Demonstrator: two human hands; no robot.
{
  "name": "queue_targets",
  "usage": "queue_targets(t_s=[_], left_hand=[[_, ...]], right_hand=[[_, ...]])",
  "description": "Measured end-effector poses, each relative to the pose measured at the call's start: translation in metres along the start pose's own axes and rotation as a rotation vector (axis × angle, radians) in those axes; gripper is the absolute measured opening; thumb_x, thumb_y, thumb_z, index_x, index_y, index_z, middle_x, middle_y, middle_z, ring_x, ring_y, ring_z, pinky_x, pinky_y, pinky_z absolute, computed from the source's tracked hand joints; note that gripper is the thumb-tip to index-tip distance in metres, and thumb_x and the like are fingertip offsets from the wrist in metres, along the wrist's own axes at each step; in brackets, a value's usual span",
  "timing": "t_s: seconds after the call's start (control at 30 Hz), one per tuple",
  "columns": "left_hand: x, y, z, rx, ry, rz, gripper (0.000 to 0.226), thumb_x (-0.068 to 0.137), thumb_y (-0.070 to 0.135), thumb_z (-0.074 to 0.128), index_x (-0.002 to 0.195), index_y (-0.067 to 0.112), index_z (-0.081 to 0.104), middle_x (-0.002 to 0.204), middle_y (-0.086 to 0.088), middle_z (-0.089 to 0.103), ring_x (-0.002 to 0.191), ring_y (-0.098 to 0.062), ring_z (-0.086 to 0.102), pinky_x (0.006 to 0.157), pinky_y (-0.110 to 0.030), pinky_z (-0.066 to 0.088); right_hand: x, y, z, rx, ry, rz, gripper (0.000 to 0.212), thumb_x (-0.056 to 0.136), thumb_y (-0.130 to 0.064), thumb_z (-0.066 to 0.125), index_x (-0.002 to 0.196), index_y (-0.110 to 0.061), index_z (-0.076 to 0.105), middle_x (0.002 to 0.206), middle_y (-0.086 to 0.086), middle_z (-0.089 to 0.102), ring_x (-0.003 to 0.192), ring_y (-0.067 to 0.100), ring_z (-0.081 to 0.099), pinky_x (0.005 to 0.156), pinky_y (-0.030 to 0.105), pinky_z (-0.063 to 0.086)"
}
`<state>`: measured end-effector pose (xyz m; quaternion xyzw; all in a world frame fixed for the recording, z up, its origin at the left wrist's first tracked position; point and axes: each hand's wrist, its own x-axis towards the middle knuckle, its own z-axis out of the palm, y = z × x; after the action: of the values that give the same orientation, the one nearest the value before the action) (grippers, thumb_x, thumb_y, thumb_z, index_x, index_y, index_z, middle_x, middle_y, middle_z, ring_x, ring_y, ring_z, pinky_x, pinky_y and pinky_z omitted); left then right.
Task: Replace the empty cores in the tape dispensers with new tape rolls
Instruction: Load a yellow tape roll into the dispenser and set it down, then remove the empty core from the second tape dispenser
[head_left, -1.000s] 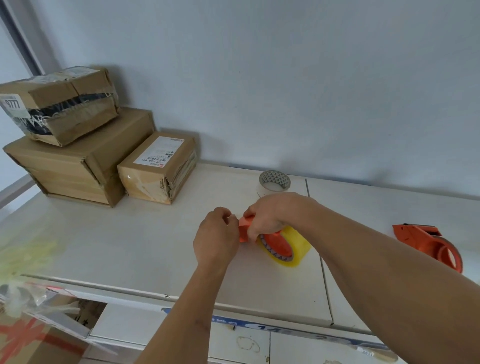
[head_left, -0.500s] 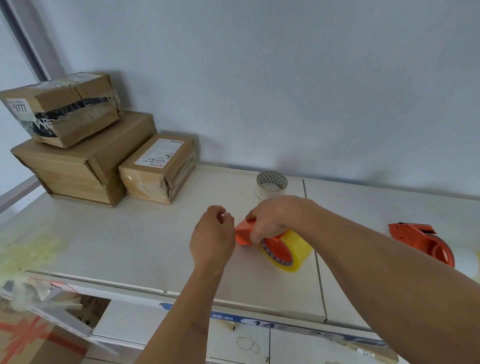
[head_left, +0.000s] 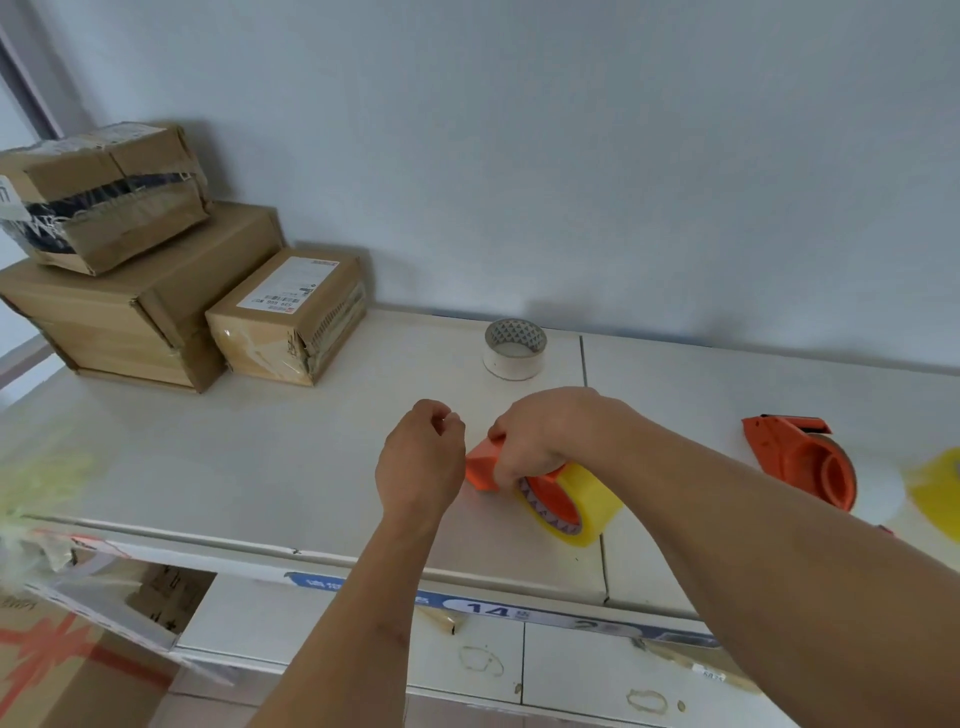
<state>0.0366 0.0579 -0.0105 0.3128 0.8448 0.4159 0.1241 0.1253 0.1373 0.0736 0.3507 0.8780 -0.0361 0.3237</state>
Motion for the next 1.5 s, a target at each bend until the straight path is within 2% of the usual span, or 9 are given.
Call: queue_targets(t_s=[0.23,0.33,0.5,0.73,0.87,1.03,1.2,1.3,1.5], left_hand=[[-0.011,0.008,-0.003,0.221,0.016,0.112,0.025,0.096,0.028,0.046,0.105,0.018,0.067,0.099,-0.001,0.071,0.083,-0.02,0.061,0.069,-0.031,0.044],[-0.012,0.012,-0.011,0.318,0.045,0.177,0.027,0.097,0.028,0.044,0.108,0.017,0.066,0.108,-0.003,0.069,0.096,-0.026,0.062,0.076,-0.036,0.05],[-0.013,0.018,-0.024,0.433,0.108,0.292,0.029,0.098,0.028,0.042,0.108,0.016,0.067,0.105,-0.005,0.069,0.093,-0.026,0.063,0.071,-0.033,0.046],[-0.031,0.021,-0.035,0.472,0.128,0.527,0.028,0.097,0.025,0.045,0.1,0.011,0.068,0.094,-0.007,0.07,0.082,-0.029,0.064,0.064,-0.036,0.047],[-0.052,0.022,-0.042,0.496,0.123,0.725,0.025,0.092,0.022,0.049,0.087,0.008,0.069,0.081,-0.01,0.069,0.069,-0.032,0.062,0.053,-0.033,0.037],[-0.09,0.042,-0.036,0.526,0.105,0.897,0.015,0.085,0.018,0.059,0.078,0.008,0.067,0.071,-0.009,0.067,0.062,-0.03,0.06,0.051,-0.031,0.032],[-0.127,0.066,-0.01,0.436,0.053,0.996,0.015,0.084,0.019,0.061,0.075,0.011,0.069,0.073,-0.006,0.07,0.063,-0.027,0.065,0.048,-0.031,0.047],[-0.144,0.082,0.012,0.458,0.06,1.053,0.013,0.082,0.021,0.064,0.074,0.012,0.068,0.066,-0.004,0.067,0.057,-0.025,0.061,0.045,-0.026,0.033],[-0.176,0.117,0.072,0.439,-0.021,1.03,0.027,0.097,0.028,0.046,0.102,0.014,0.068,0.094,-0.003,0.071,0.081,-0.022,0.064,0.062,-0.031,0.039]], right_hand=[[-0.002,0.006,0.013,0.127,0.152,-0.037,0.061,0.077,-0.056,0.056,0.134,-0.035,0.053,0.122,0.001,0.058,0.101,0.026,0.058,0.074,0.037,0.045],[-0.006,0.008,0.017,0.199,0.314,-0.079,0.058,0.082,-0.062,0.045,0.131,-0.035,0.058,0.132,-0.001,0.055,0.117,0.027,0.055,0.085,0.042,0.044],[-0.022,0.006,0.028,0.168,0.622,-0.114,0.04,0.098,-0.037,0.036,0.098,-0.018,0.071,0.106,0.004,0.066,0.095,0.028,0.06,0.082,0.042,0.045],[-0.056,-0.001,0.064,0.058,0.873,-0.021,0.028,0.094,-0.025,0.042,0.096,-0.014,0.068,0.098,0.006,0.066,0.094,0.029,0.057,0.082,0.041,0.041],[-0.087,-0.003,0.084,0.067,1.005,0.053,0.052,0.09,-0.038,0.027,0.091,-0.008,0.07,0.096,0.011,0.071,0.091,0.033,0.062,0.081,0.043,0.046],[-0.119,0.014,0.122,0.049,0.981,0.221,0.031,0.092,-0.025,0.044,0.1,-0.014,0.071,0.108,0.007,0.07,0.099,0.03,0.061,0.083,0.041,0.045],[-0.152,0.046,0.151,0.051,0.968,0.339,0.027,0.093,-0.024,0.046,0.099,-0.013,0.071,0.104,0.007,0.071,0.094,0.027,0.062,0.081,0.041,0.047],[-0.167,0.068,0.165,0.065,0.964,0.399,0.023,0.091,-0.022,0.049,0.093,-0.012,0.07,0.097,0.007,0.071,0.089,0.028,0.063,0.079,0.042,0.05],[-0.18,0.129,0.193,0.084,0.953,0.453,0.021,0.089,-0.018,0.048,0.089,-0.009,0.067,0.095,0.012,0.069,0.087,0.033,0.062,0.074,0.041,0.046]])
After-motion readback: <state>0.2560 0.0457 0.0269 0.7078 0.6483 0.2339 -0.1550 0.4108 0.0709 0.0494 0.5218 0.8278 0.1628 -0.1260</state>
